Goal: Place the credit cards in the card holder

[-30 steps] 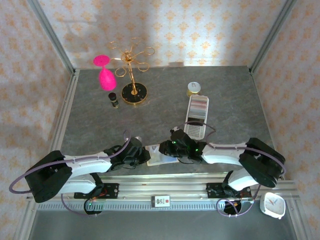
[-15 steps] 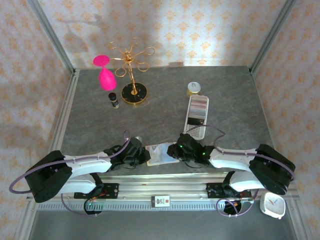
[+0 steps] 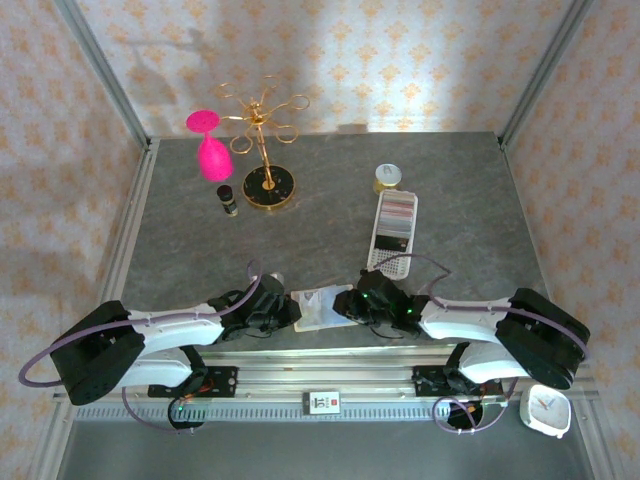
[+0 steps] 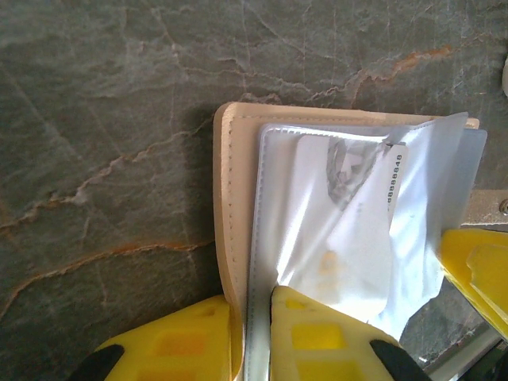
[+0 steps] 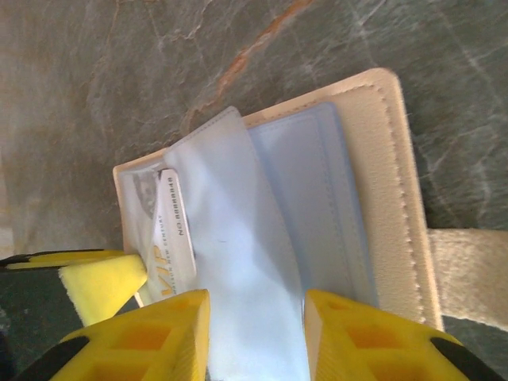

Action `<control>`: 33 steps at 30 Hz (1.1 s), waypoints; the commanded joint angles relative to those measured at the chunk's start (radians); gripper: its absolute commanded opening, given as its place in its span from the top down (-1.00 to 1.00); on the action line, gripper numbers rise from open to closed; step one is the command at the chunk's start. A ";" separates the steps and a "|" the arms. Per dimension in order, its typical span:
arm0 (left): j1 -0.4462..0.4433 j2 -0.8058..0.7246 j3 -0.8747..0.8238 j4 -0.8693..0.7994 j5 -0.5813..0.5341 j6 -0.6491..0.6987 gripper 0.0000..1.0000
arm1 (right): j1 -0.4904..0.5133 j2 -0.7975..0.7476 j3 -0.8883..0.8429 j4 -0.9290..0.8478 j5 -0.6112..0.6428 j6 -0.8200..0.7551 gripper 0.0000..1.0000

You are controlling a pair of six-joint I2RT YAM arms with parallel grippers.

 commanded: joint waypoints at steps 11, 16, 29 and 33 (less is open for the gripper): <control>0.003 0.032 -0.034 -0.120 -0.013 0.023 0.72 | -0.007 0.035 -0.009 -0.013 -0.006 0.009 0.30; 0.003 0.033 -0.033 -0.122 -0.013 0.024 0.71 | -0.008 0.044 0.003 -0.063 0.021 0.004 0.31; 0.003 0.032 -0.034 -0.119 -0.014 0.022 0.71 | -0.005 0.027 -0.021 0.030 -0.033 0.003 0.57; 0.003 0.021 -0.038 -0.117 -0.014 0.019 0.67 | -0.005 0.032 -0.011 0.020 -0.040 -0.008 0.89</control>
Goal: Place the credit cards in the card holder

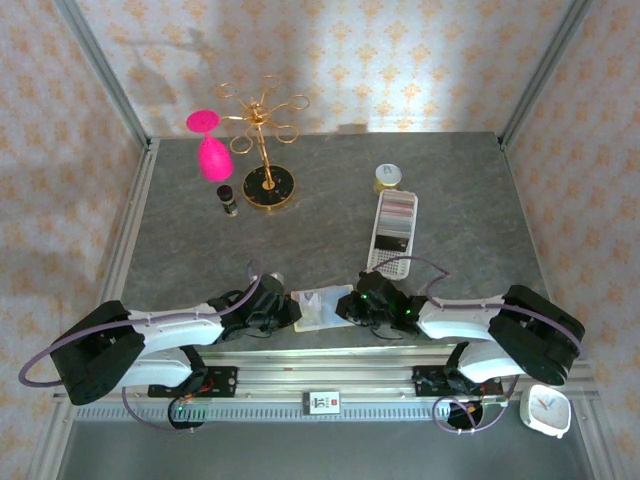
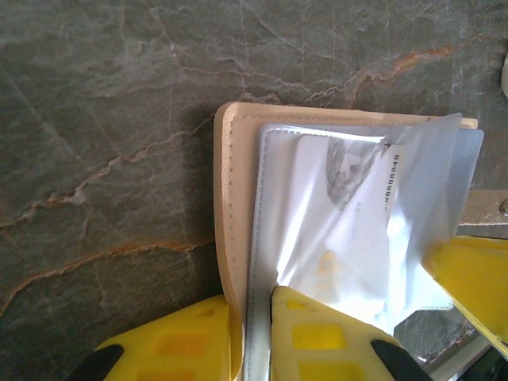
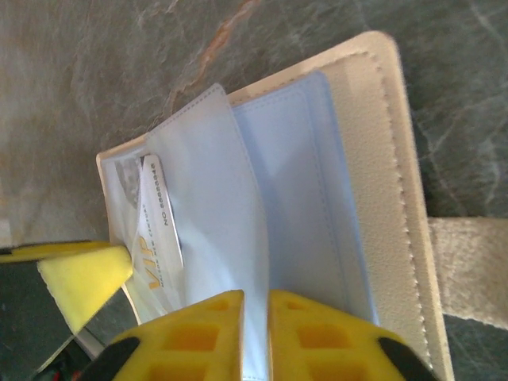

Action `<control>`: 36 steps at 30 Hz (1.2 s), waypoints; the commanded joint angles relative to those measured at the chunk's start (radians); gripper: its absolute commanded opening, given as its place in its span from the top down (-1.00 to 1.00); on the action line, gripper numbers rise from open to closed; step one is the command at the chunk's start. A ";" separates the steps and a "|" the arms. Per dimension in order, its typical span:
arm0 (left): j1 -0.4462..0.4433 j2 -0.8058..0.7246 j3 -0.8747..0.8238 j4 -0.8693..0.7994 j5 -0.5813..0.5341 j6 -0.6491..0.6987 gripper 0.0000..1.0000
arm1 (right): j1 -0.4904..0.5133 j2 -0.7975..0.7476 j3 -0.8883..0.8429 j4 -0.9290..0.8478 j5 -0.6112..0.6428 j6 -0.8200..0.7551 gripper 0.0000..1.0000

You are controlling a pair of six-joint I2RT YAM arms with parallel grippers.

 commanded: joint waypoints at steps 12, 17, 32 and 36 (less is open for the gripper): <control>0.003 -0.032 -0.073 -0.089 -0.016 -0.012 0.45 | 0.000 -0.154 -0.041 -0.065 0.053 0.006 1.00; 0.004 -0.049 -0.084 -0.068 -0.019 -0.021 0.35 | 0.012 -0.147 -0.032 -0.001 0.013 -0.015 1.00; 0.005 -0.339 -0.180 -0.116 -0.156 -0.165 -0.17 | 0.045 0.072 0.072 0.309 -0.147 0.019 0.60; 0.006 -0.423 -0.200 -0.169 -0.200 -0.210 -0.27 | 0.045 0.173 0.126 0.354 -0.184 0.033 0.50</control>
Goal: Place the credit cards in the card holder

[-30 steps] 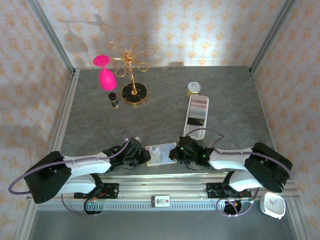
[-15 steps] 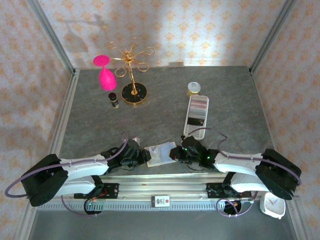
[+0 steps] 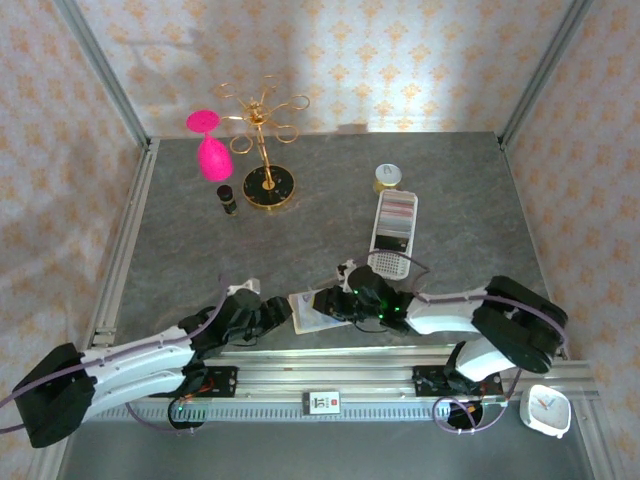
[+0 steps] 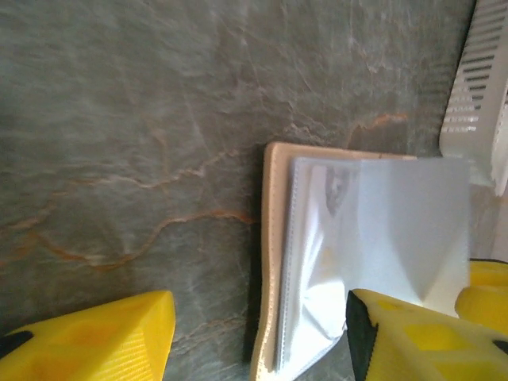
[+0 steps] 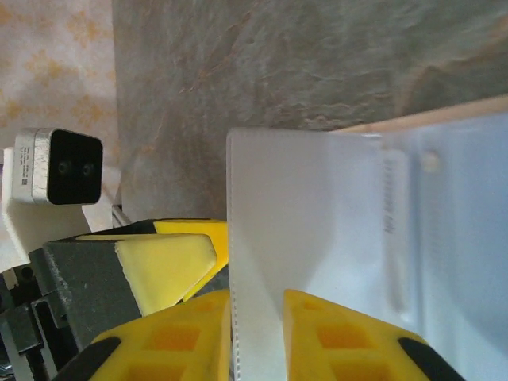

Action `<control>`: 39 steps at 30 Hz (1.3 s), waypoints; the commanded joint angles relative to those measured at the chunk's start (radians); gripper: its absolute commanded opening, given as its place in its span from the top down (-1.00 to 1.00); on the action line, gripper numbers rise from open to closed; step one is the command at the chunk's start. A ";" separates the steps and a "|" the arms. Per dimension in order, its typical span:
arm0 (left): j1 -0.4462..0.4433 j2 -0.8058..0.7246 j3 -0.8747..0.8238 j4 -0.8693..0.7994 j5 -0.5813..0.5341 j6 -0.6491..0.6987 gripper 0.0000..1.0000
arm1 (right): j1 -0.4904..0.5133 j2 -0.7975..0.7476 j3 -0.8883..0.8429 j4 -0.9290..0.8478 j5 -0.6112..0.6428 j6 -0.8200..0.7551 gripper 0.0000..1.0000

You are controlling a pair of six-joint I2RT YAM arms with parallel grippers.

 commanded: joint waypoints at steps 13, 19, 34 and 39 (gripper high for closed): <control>0.004 -0.124 0.015 -0.147 -0.130 -0.083 -0.33 | -0.118 -0.102 0.124 -0.144 -0.056 -0.208 0.04; -0.015 0.043 0.091 -0.065 -0.109 -0.043 -0.33 | -0.201 -0.311 0.269 -0.522 0.055 -0.679 -0.09; -0.028 0.354 0.199 0.128 -0.040 0.023 -0.25 | -0.513 -0.259 0.477 -0.958 0.275 -1.803 -0.68; -0.029 0.356 0.224 0.102 -0.055 0.055 -0.25 | -0.599 -0.166 0.477 -0.876 0.344 -2.013 -0.78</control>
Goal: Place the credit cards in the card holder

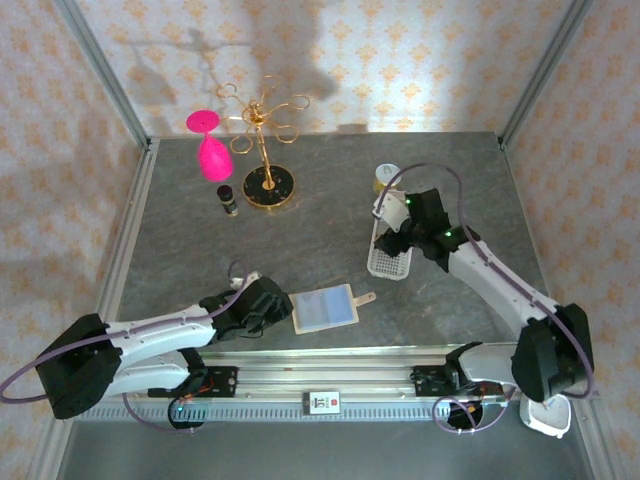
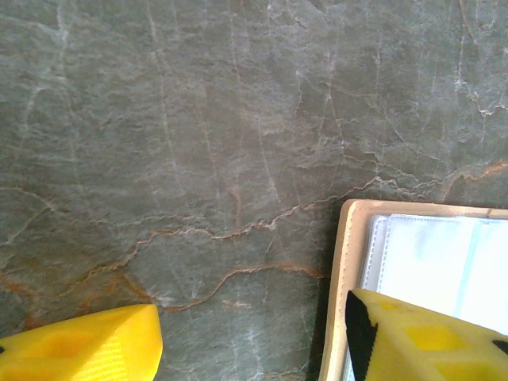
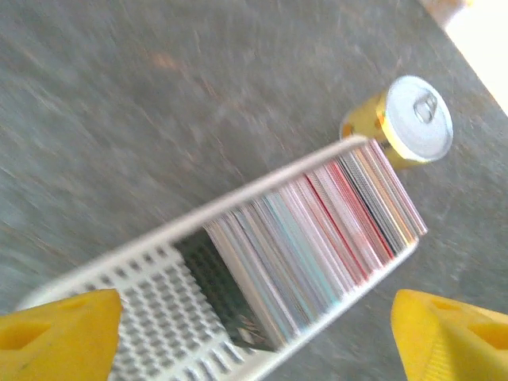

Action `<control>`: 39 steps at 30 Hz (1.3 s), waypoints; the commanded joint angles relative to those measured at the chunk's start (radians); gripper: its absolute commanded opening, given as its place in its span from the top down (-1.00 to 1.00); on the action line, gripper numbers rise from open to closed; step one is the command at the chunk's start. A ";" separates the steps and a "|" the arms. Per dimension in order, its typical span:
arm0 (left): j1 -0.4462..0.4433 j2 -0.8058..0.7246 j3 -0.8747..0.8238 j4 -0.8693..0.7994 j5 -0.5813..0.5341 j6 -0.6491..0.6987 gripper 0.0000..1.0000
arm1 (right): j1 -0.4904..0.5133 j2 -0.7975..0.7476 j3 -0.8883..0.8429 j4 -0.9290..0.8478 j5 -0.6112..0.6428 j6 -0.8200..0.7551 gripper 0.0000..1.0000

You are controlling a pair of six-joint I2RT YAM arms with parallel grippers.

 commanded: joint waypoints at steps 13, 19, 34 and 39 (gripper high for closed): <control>0.000 0.046 0.015 0.261 0.073 0.089 -0.26 | -0.068 0.191 -0.044 0.268 0.043 -0.482 -0.99; 0.006 0.091 0.027 0.285 0.111 0.108 -0.25 | -0.068 0.225 -0.073 0.322 0.041 -0.505 -0.99; 0.013 0.125 0.031 0.297 0.138 0.113 -0.19 | -0.068 0.280 -0.034 0.302 0.020 -0.500 -0.71; 0.015 0.145 0.031 0.315 0.149 0.113 -0.17 | -0.069 0.259 -0.042 0.266 0.021 -0.508 -0.45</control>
